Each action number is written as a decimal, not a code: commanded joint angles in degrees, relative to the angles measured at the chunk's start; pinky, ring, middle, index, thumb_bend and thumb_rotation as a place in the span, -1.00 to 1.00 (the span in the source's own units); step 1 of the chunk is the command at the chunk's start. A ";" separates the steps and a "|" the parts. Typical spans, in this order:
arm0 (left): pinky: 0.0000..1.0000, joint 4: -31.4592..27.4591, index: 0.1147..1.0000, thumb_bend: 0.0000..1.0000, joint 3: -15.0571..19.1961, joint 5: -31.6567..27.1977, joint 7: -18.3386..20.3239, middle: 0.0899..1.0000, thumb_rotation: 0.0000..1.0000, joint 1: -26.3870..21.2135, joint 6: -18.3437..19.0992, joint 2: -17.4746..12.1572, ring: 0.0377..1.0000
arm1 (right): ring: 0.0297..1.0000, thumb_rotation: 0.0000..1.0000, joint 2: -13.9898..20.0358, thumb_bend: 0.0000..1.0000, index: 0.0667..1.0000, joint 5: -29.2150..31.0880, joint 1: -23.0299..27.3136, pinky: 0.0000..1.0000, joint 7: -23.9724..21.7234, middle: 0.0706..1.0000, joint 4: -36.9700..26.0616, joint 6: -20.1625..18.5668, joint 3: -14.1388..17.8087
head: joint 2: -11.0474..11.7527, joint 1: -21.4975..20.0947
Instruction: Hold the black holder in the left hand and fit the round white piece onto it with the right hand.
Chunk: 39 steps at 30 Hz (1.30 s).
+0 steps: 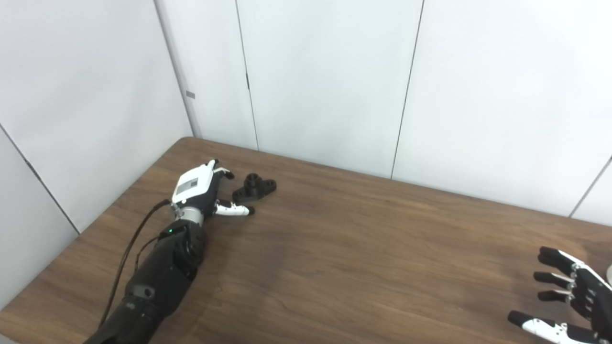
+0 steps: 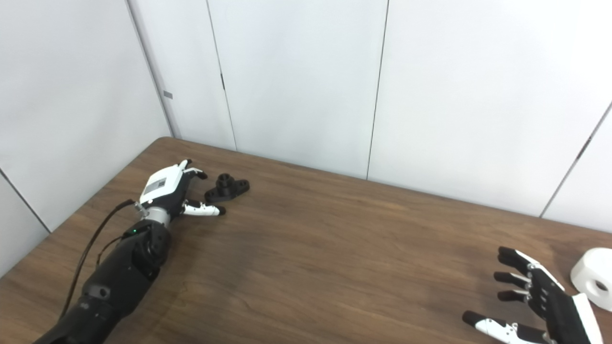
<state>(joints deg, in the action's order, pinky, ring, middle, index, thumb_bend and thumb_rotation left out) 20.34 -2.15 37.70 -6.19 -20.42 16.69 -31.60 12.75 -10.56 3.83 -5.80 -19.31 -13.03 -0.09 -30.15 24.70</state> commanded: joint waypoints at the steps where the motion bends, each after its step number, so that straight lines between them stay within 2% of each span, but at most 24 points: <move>1: 0.90 -0.36 0.54 0.72 -0.15 1.08 -1.80 1.00 -0.32 -2.63 -0.41 -1.42 1.00 | 0.44 -1.00 0.18 0.36 0.58 -0.32 0.92 0.20 0.03 0.62 -2.64 0.44 0.01 | -0.02 -0.09; 5: 0.92 0.27 0.55 0.73 -0.70 0.81 -2.55 1.00 -0.31 -2.70 -0.50 -1.48 1.00 | 0.44 -1.00 0.30 0.36 0.59 -0.30 0.62 0.21 -0.08 0.62 -3.47 -0.28 0.00 | -0.32 -0.21; 10: 0.84 0.21 0.53 0.75 -0.73 0.17 -2.56 0.98 -0.35 -2.71 -0.17 -0.96 1.00 | 0.45 -1.00 0.35 0.36 0.60 -0.25 0.38 0.22 -0.15 0.63 -4.11 -0.84 -0.05 | -0.51 -0.28; 13: 0.87 0.15 0.51 0.75 0.96 -3.50 -1.50 0.97 -0.41 -2.91 -0.44 0.30 1.00 | 0.44 -1.00 0.41 0.36 0.60 -0.75 0.12 0.22 -0.26 0.63 -5.02 -1.61 -0.37 | -0.73 -0.39; 17: 0.85 -0.01 0.50 0.72 2.55 -7.99 1.10 0.96 -0.44 -3.54 1.10 1.63 1.00 | 0.44 -1.00 0.47 0.36 0.60 -1.03 -0.07 0.23 -0.35 0.63 -5.79 -2.01 -0.54 | -1.08 -0.67; 24: 0.79 1.19 0.44 0.72 1.08 -8.11 1.78 0.93 -0.40 -4.27 3.03 1.88 1.00 | 0.44 -1.00 0.45 0.35 0.58 -1.23 -0.18 0.24 -0.41 0.62 -6.79 -3.06 -0.41 | -1.39 -0.96; 29: 0.86 2.53 0.45 0.69 -1.00 -7.28 3.31 0.94 -0.30 -4.68 5.29 1.42 1.00 | 0.43 -1.00 0.34 0.36 0.58 -1.65 -0.15 0.23 -0.45 0.62 -7.20 -3.75 -0.40 | -1.62 -1.27; 39: 0.85 4.29 0.44 0.65 -1.71 -7.24 2.60 0.94 -0.38 -4.45 5.89 1.70 1.00 | 0.42 -1.00 0.19 0.36 0.58 -2.07 -0.32 0.20 -0.66 0.61 -8.63 -5.03 -0.49 | -2.00 -1.47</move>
<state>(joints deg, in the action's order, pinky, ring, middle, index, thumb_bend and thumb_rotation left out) 23.76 -3.43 30.60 -4.41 -24.35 21.73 -29.17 12.78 -12.49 2.56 -6.54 -25.80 -18.42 -0.77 -32.08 23.29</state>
